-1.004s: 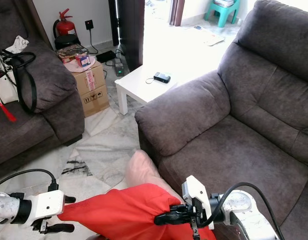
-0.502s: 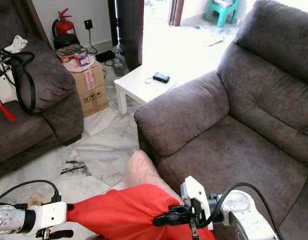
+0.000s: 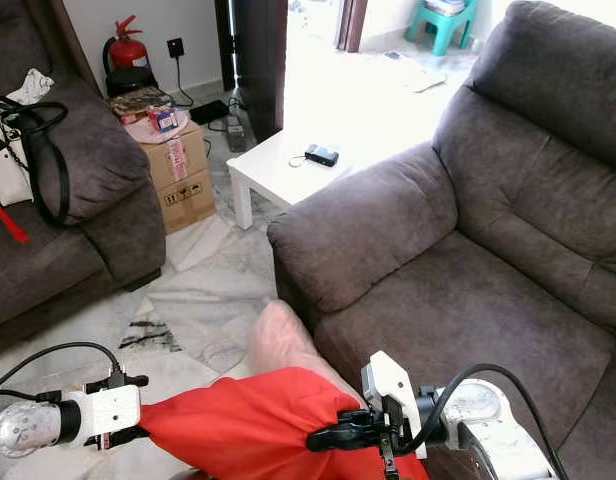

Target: Move the pillow to the sofa from floor

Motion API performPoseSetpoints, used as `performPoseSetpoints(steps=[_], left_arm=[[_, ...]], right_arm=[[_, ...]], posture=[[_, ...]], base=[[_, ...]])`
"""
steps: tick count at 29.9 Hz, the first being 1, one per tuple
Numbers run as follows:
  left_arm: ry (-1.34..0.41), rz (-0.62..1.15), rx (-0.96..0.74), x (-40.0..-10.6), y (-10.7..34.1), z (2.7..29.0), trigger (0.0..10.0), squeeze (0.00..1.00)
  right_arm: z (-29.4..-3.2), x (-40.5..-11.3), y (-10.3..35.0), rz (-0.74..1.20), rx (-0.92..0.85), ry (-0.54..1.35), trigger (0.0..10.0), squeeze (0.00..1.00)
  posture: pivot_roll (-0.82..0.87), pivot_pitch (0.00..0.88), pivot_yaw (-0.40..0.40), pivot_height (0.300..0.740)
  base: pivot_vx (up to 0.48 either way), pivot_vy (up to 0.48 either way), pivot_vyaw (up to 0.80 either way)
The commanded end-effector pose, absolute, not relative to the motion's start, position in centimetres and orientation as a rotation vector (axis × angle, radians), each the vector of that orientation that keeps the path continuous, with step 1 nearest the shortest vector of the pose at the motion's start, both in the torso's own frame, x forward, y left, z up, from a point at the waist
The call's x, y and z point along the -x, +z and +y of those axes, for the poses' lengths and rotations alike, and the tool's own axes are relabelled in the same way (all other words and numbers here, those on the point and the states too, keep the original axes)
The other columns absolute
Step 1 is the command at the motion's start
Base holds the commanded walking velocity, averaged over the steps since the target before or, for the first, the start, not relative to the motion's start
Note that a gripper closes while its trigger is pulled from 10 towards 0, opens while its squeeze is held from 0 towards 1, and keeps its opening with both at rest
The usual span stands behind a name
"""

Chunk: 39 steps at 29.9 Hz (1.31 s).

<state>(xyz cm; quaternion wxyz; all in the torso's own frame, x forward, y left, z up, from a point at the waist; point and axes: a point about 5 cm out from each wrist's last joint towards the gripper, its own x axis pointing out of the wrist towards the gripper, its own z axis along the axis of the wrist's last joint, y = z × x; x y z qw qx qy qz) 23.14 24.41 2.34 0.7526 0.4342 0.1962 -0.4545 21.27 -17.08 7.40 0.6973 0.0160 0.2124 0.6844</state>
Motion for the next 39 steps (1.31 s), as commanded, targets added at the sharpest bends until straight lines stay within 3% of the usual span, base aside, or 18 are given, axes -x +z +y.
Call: performPoseSetpoints(steps=[1, 16, 17, 18, 19, 20, 23, 24, 26, 37, 38, 39], left_arm=[[-1.008, 0.444, -0.924, -22.7, 1.6, 24.3, 10.0, 0.0], [-0.947, 0.474, -0.935, -22.7, 0.2, 24.6, 10.0, 0.0], [-0.936, 0.468, -0.942, -22.8, 0.3, 24.7, 8.5, 0.0], [-0.925, 0.465, -0.948, -22.9, 0.3, 24.7, 8.5, 0.0], [-0.911, 0.458, -0.941, -23.0, 0.4, 24.7, 1.0, 0.0], [-0.899, 0.448, -0.925, -23.0, 0.4, 24.7, 0.0, 0.0], [-0.907, 0.433, -0.896, -23.0, 0.4, 24.4, 0.0, 0.0], [-0.914, 0.431, -0.883, -23.0, 0.4, 24.3, 2.0, 0.0], [-0.937, 0.427, -0.824, -22.8, 0.3, 23.8, 10.0, 0.0], [-0.957, 0.452, -0.807, -22.9, 0.0, 23.6, 10.0, 0.0], [-0.951, 0.461, -0.801, -22.8, -0.1, 23.6, 2.5, 0.0], [-0.949, 0.464, -0.801, -22.8, -0.1, 23.7, 0.0, 0.0]], right_arm=[[-16.7, -21.8, 9.4, 0.368, -0.021, 1.583, 10.0, 0.0], [-16.9, -21.7, 9.5, 0.379, -0.017, 1.58, 10.0, 0.0], [-16.9, -21.7, 9.5, 0.38, -0.018, 1.579, 10.0, 0.0], [-16.9, -21.7, 9.5, 0.38, -0.018, 1.579, 10.0, 0.0], [-17.0, -21.7, 9.5, 0.381, -0.018, 1.578, 10.0, 0.0], [-17.0, -21.6, 9.5, 0.382, -0.019, 1.578, 10.0, 0.0], [-16.9, -21.6, 9.5, 0.383, -0.021, 1.58, 10.0, 0.0], [-16.9, -21.6, 9.5, 0.384, -0.021, 1.581, 10.0, 0.0], [-16.9, -21.6, 9.5, 0.386, -0.02, 1.581, 10.0, 0.0], [-16.9, -21.6, 9.5, 0.391, -0.016, 1.583, 10.0, 0.0], [-16.9, -21.6, 9.5, 0.39, -0.015, 1.582, 10.0, 0.0], [-16.9, -21.6, 9.5, 0.39, -0.015, 1.582, 10.0, 0.0]], posture=[[0.16, 0.114, -0.106, 0.74], [0.14, 0.124, -0.117, 0.74], [0.14, 0.124, -0.117, 0.74], [0.14, 0.124, -0.118, 0.74], [0.14, 0.124, -0.118, 0.74], [0.14, 0.126, -0.119, 0.74], [0.14, 0.126, -0.119, 0.74], [0.14, 0.127, -0.12, 0.74], [0.14, 0.128, -0.121, 0.74], [0.14, 0.128, -0.126, 0.74], [0.13, 0.128, -0.126, 0.74], [0.13, 0.128, -0.126, 0.74]], base=[[0.0, 0.0, 0.0], [0.0, 0.0, 0.0], [0.0, 0.0, 0.0], [0.0, 0.0, 0.0], [0.0, 0.0, 0.0], [0.0, 0.0, 0.0], [0.0, 0.0, 0.0], [0.0, 0.0, 0.0], [0.0, 0.0, 0.0], [0.0, 0.0, 0.0], [0.0, 0.0, 0.0], [0.0, 0.0, 0.0]])
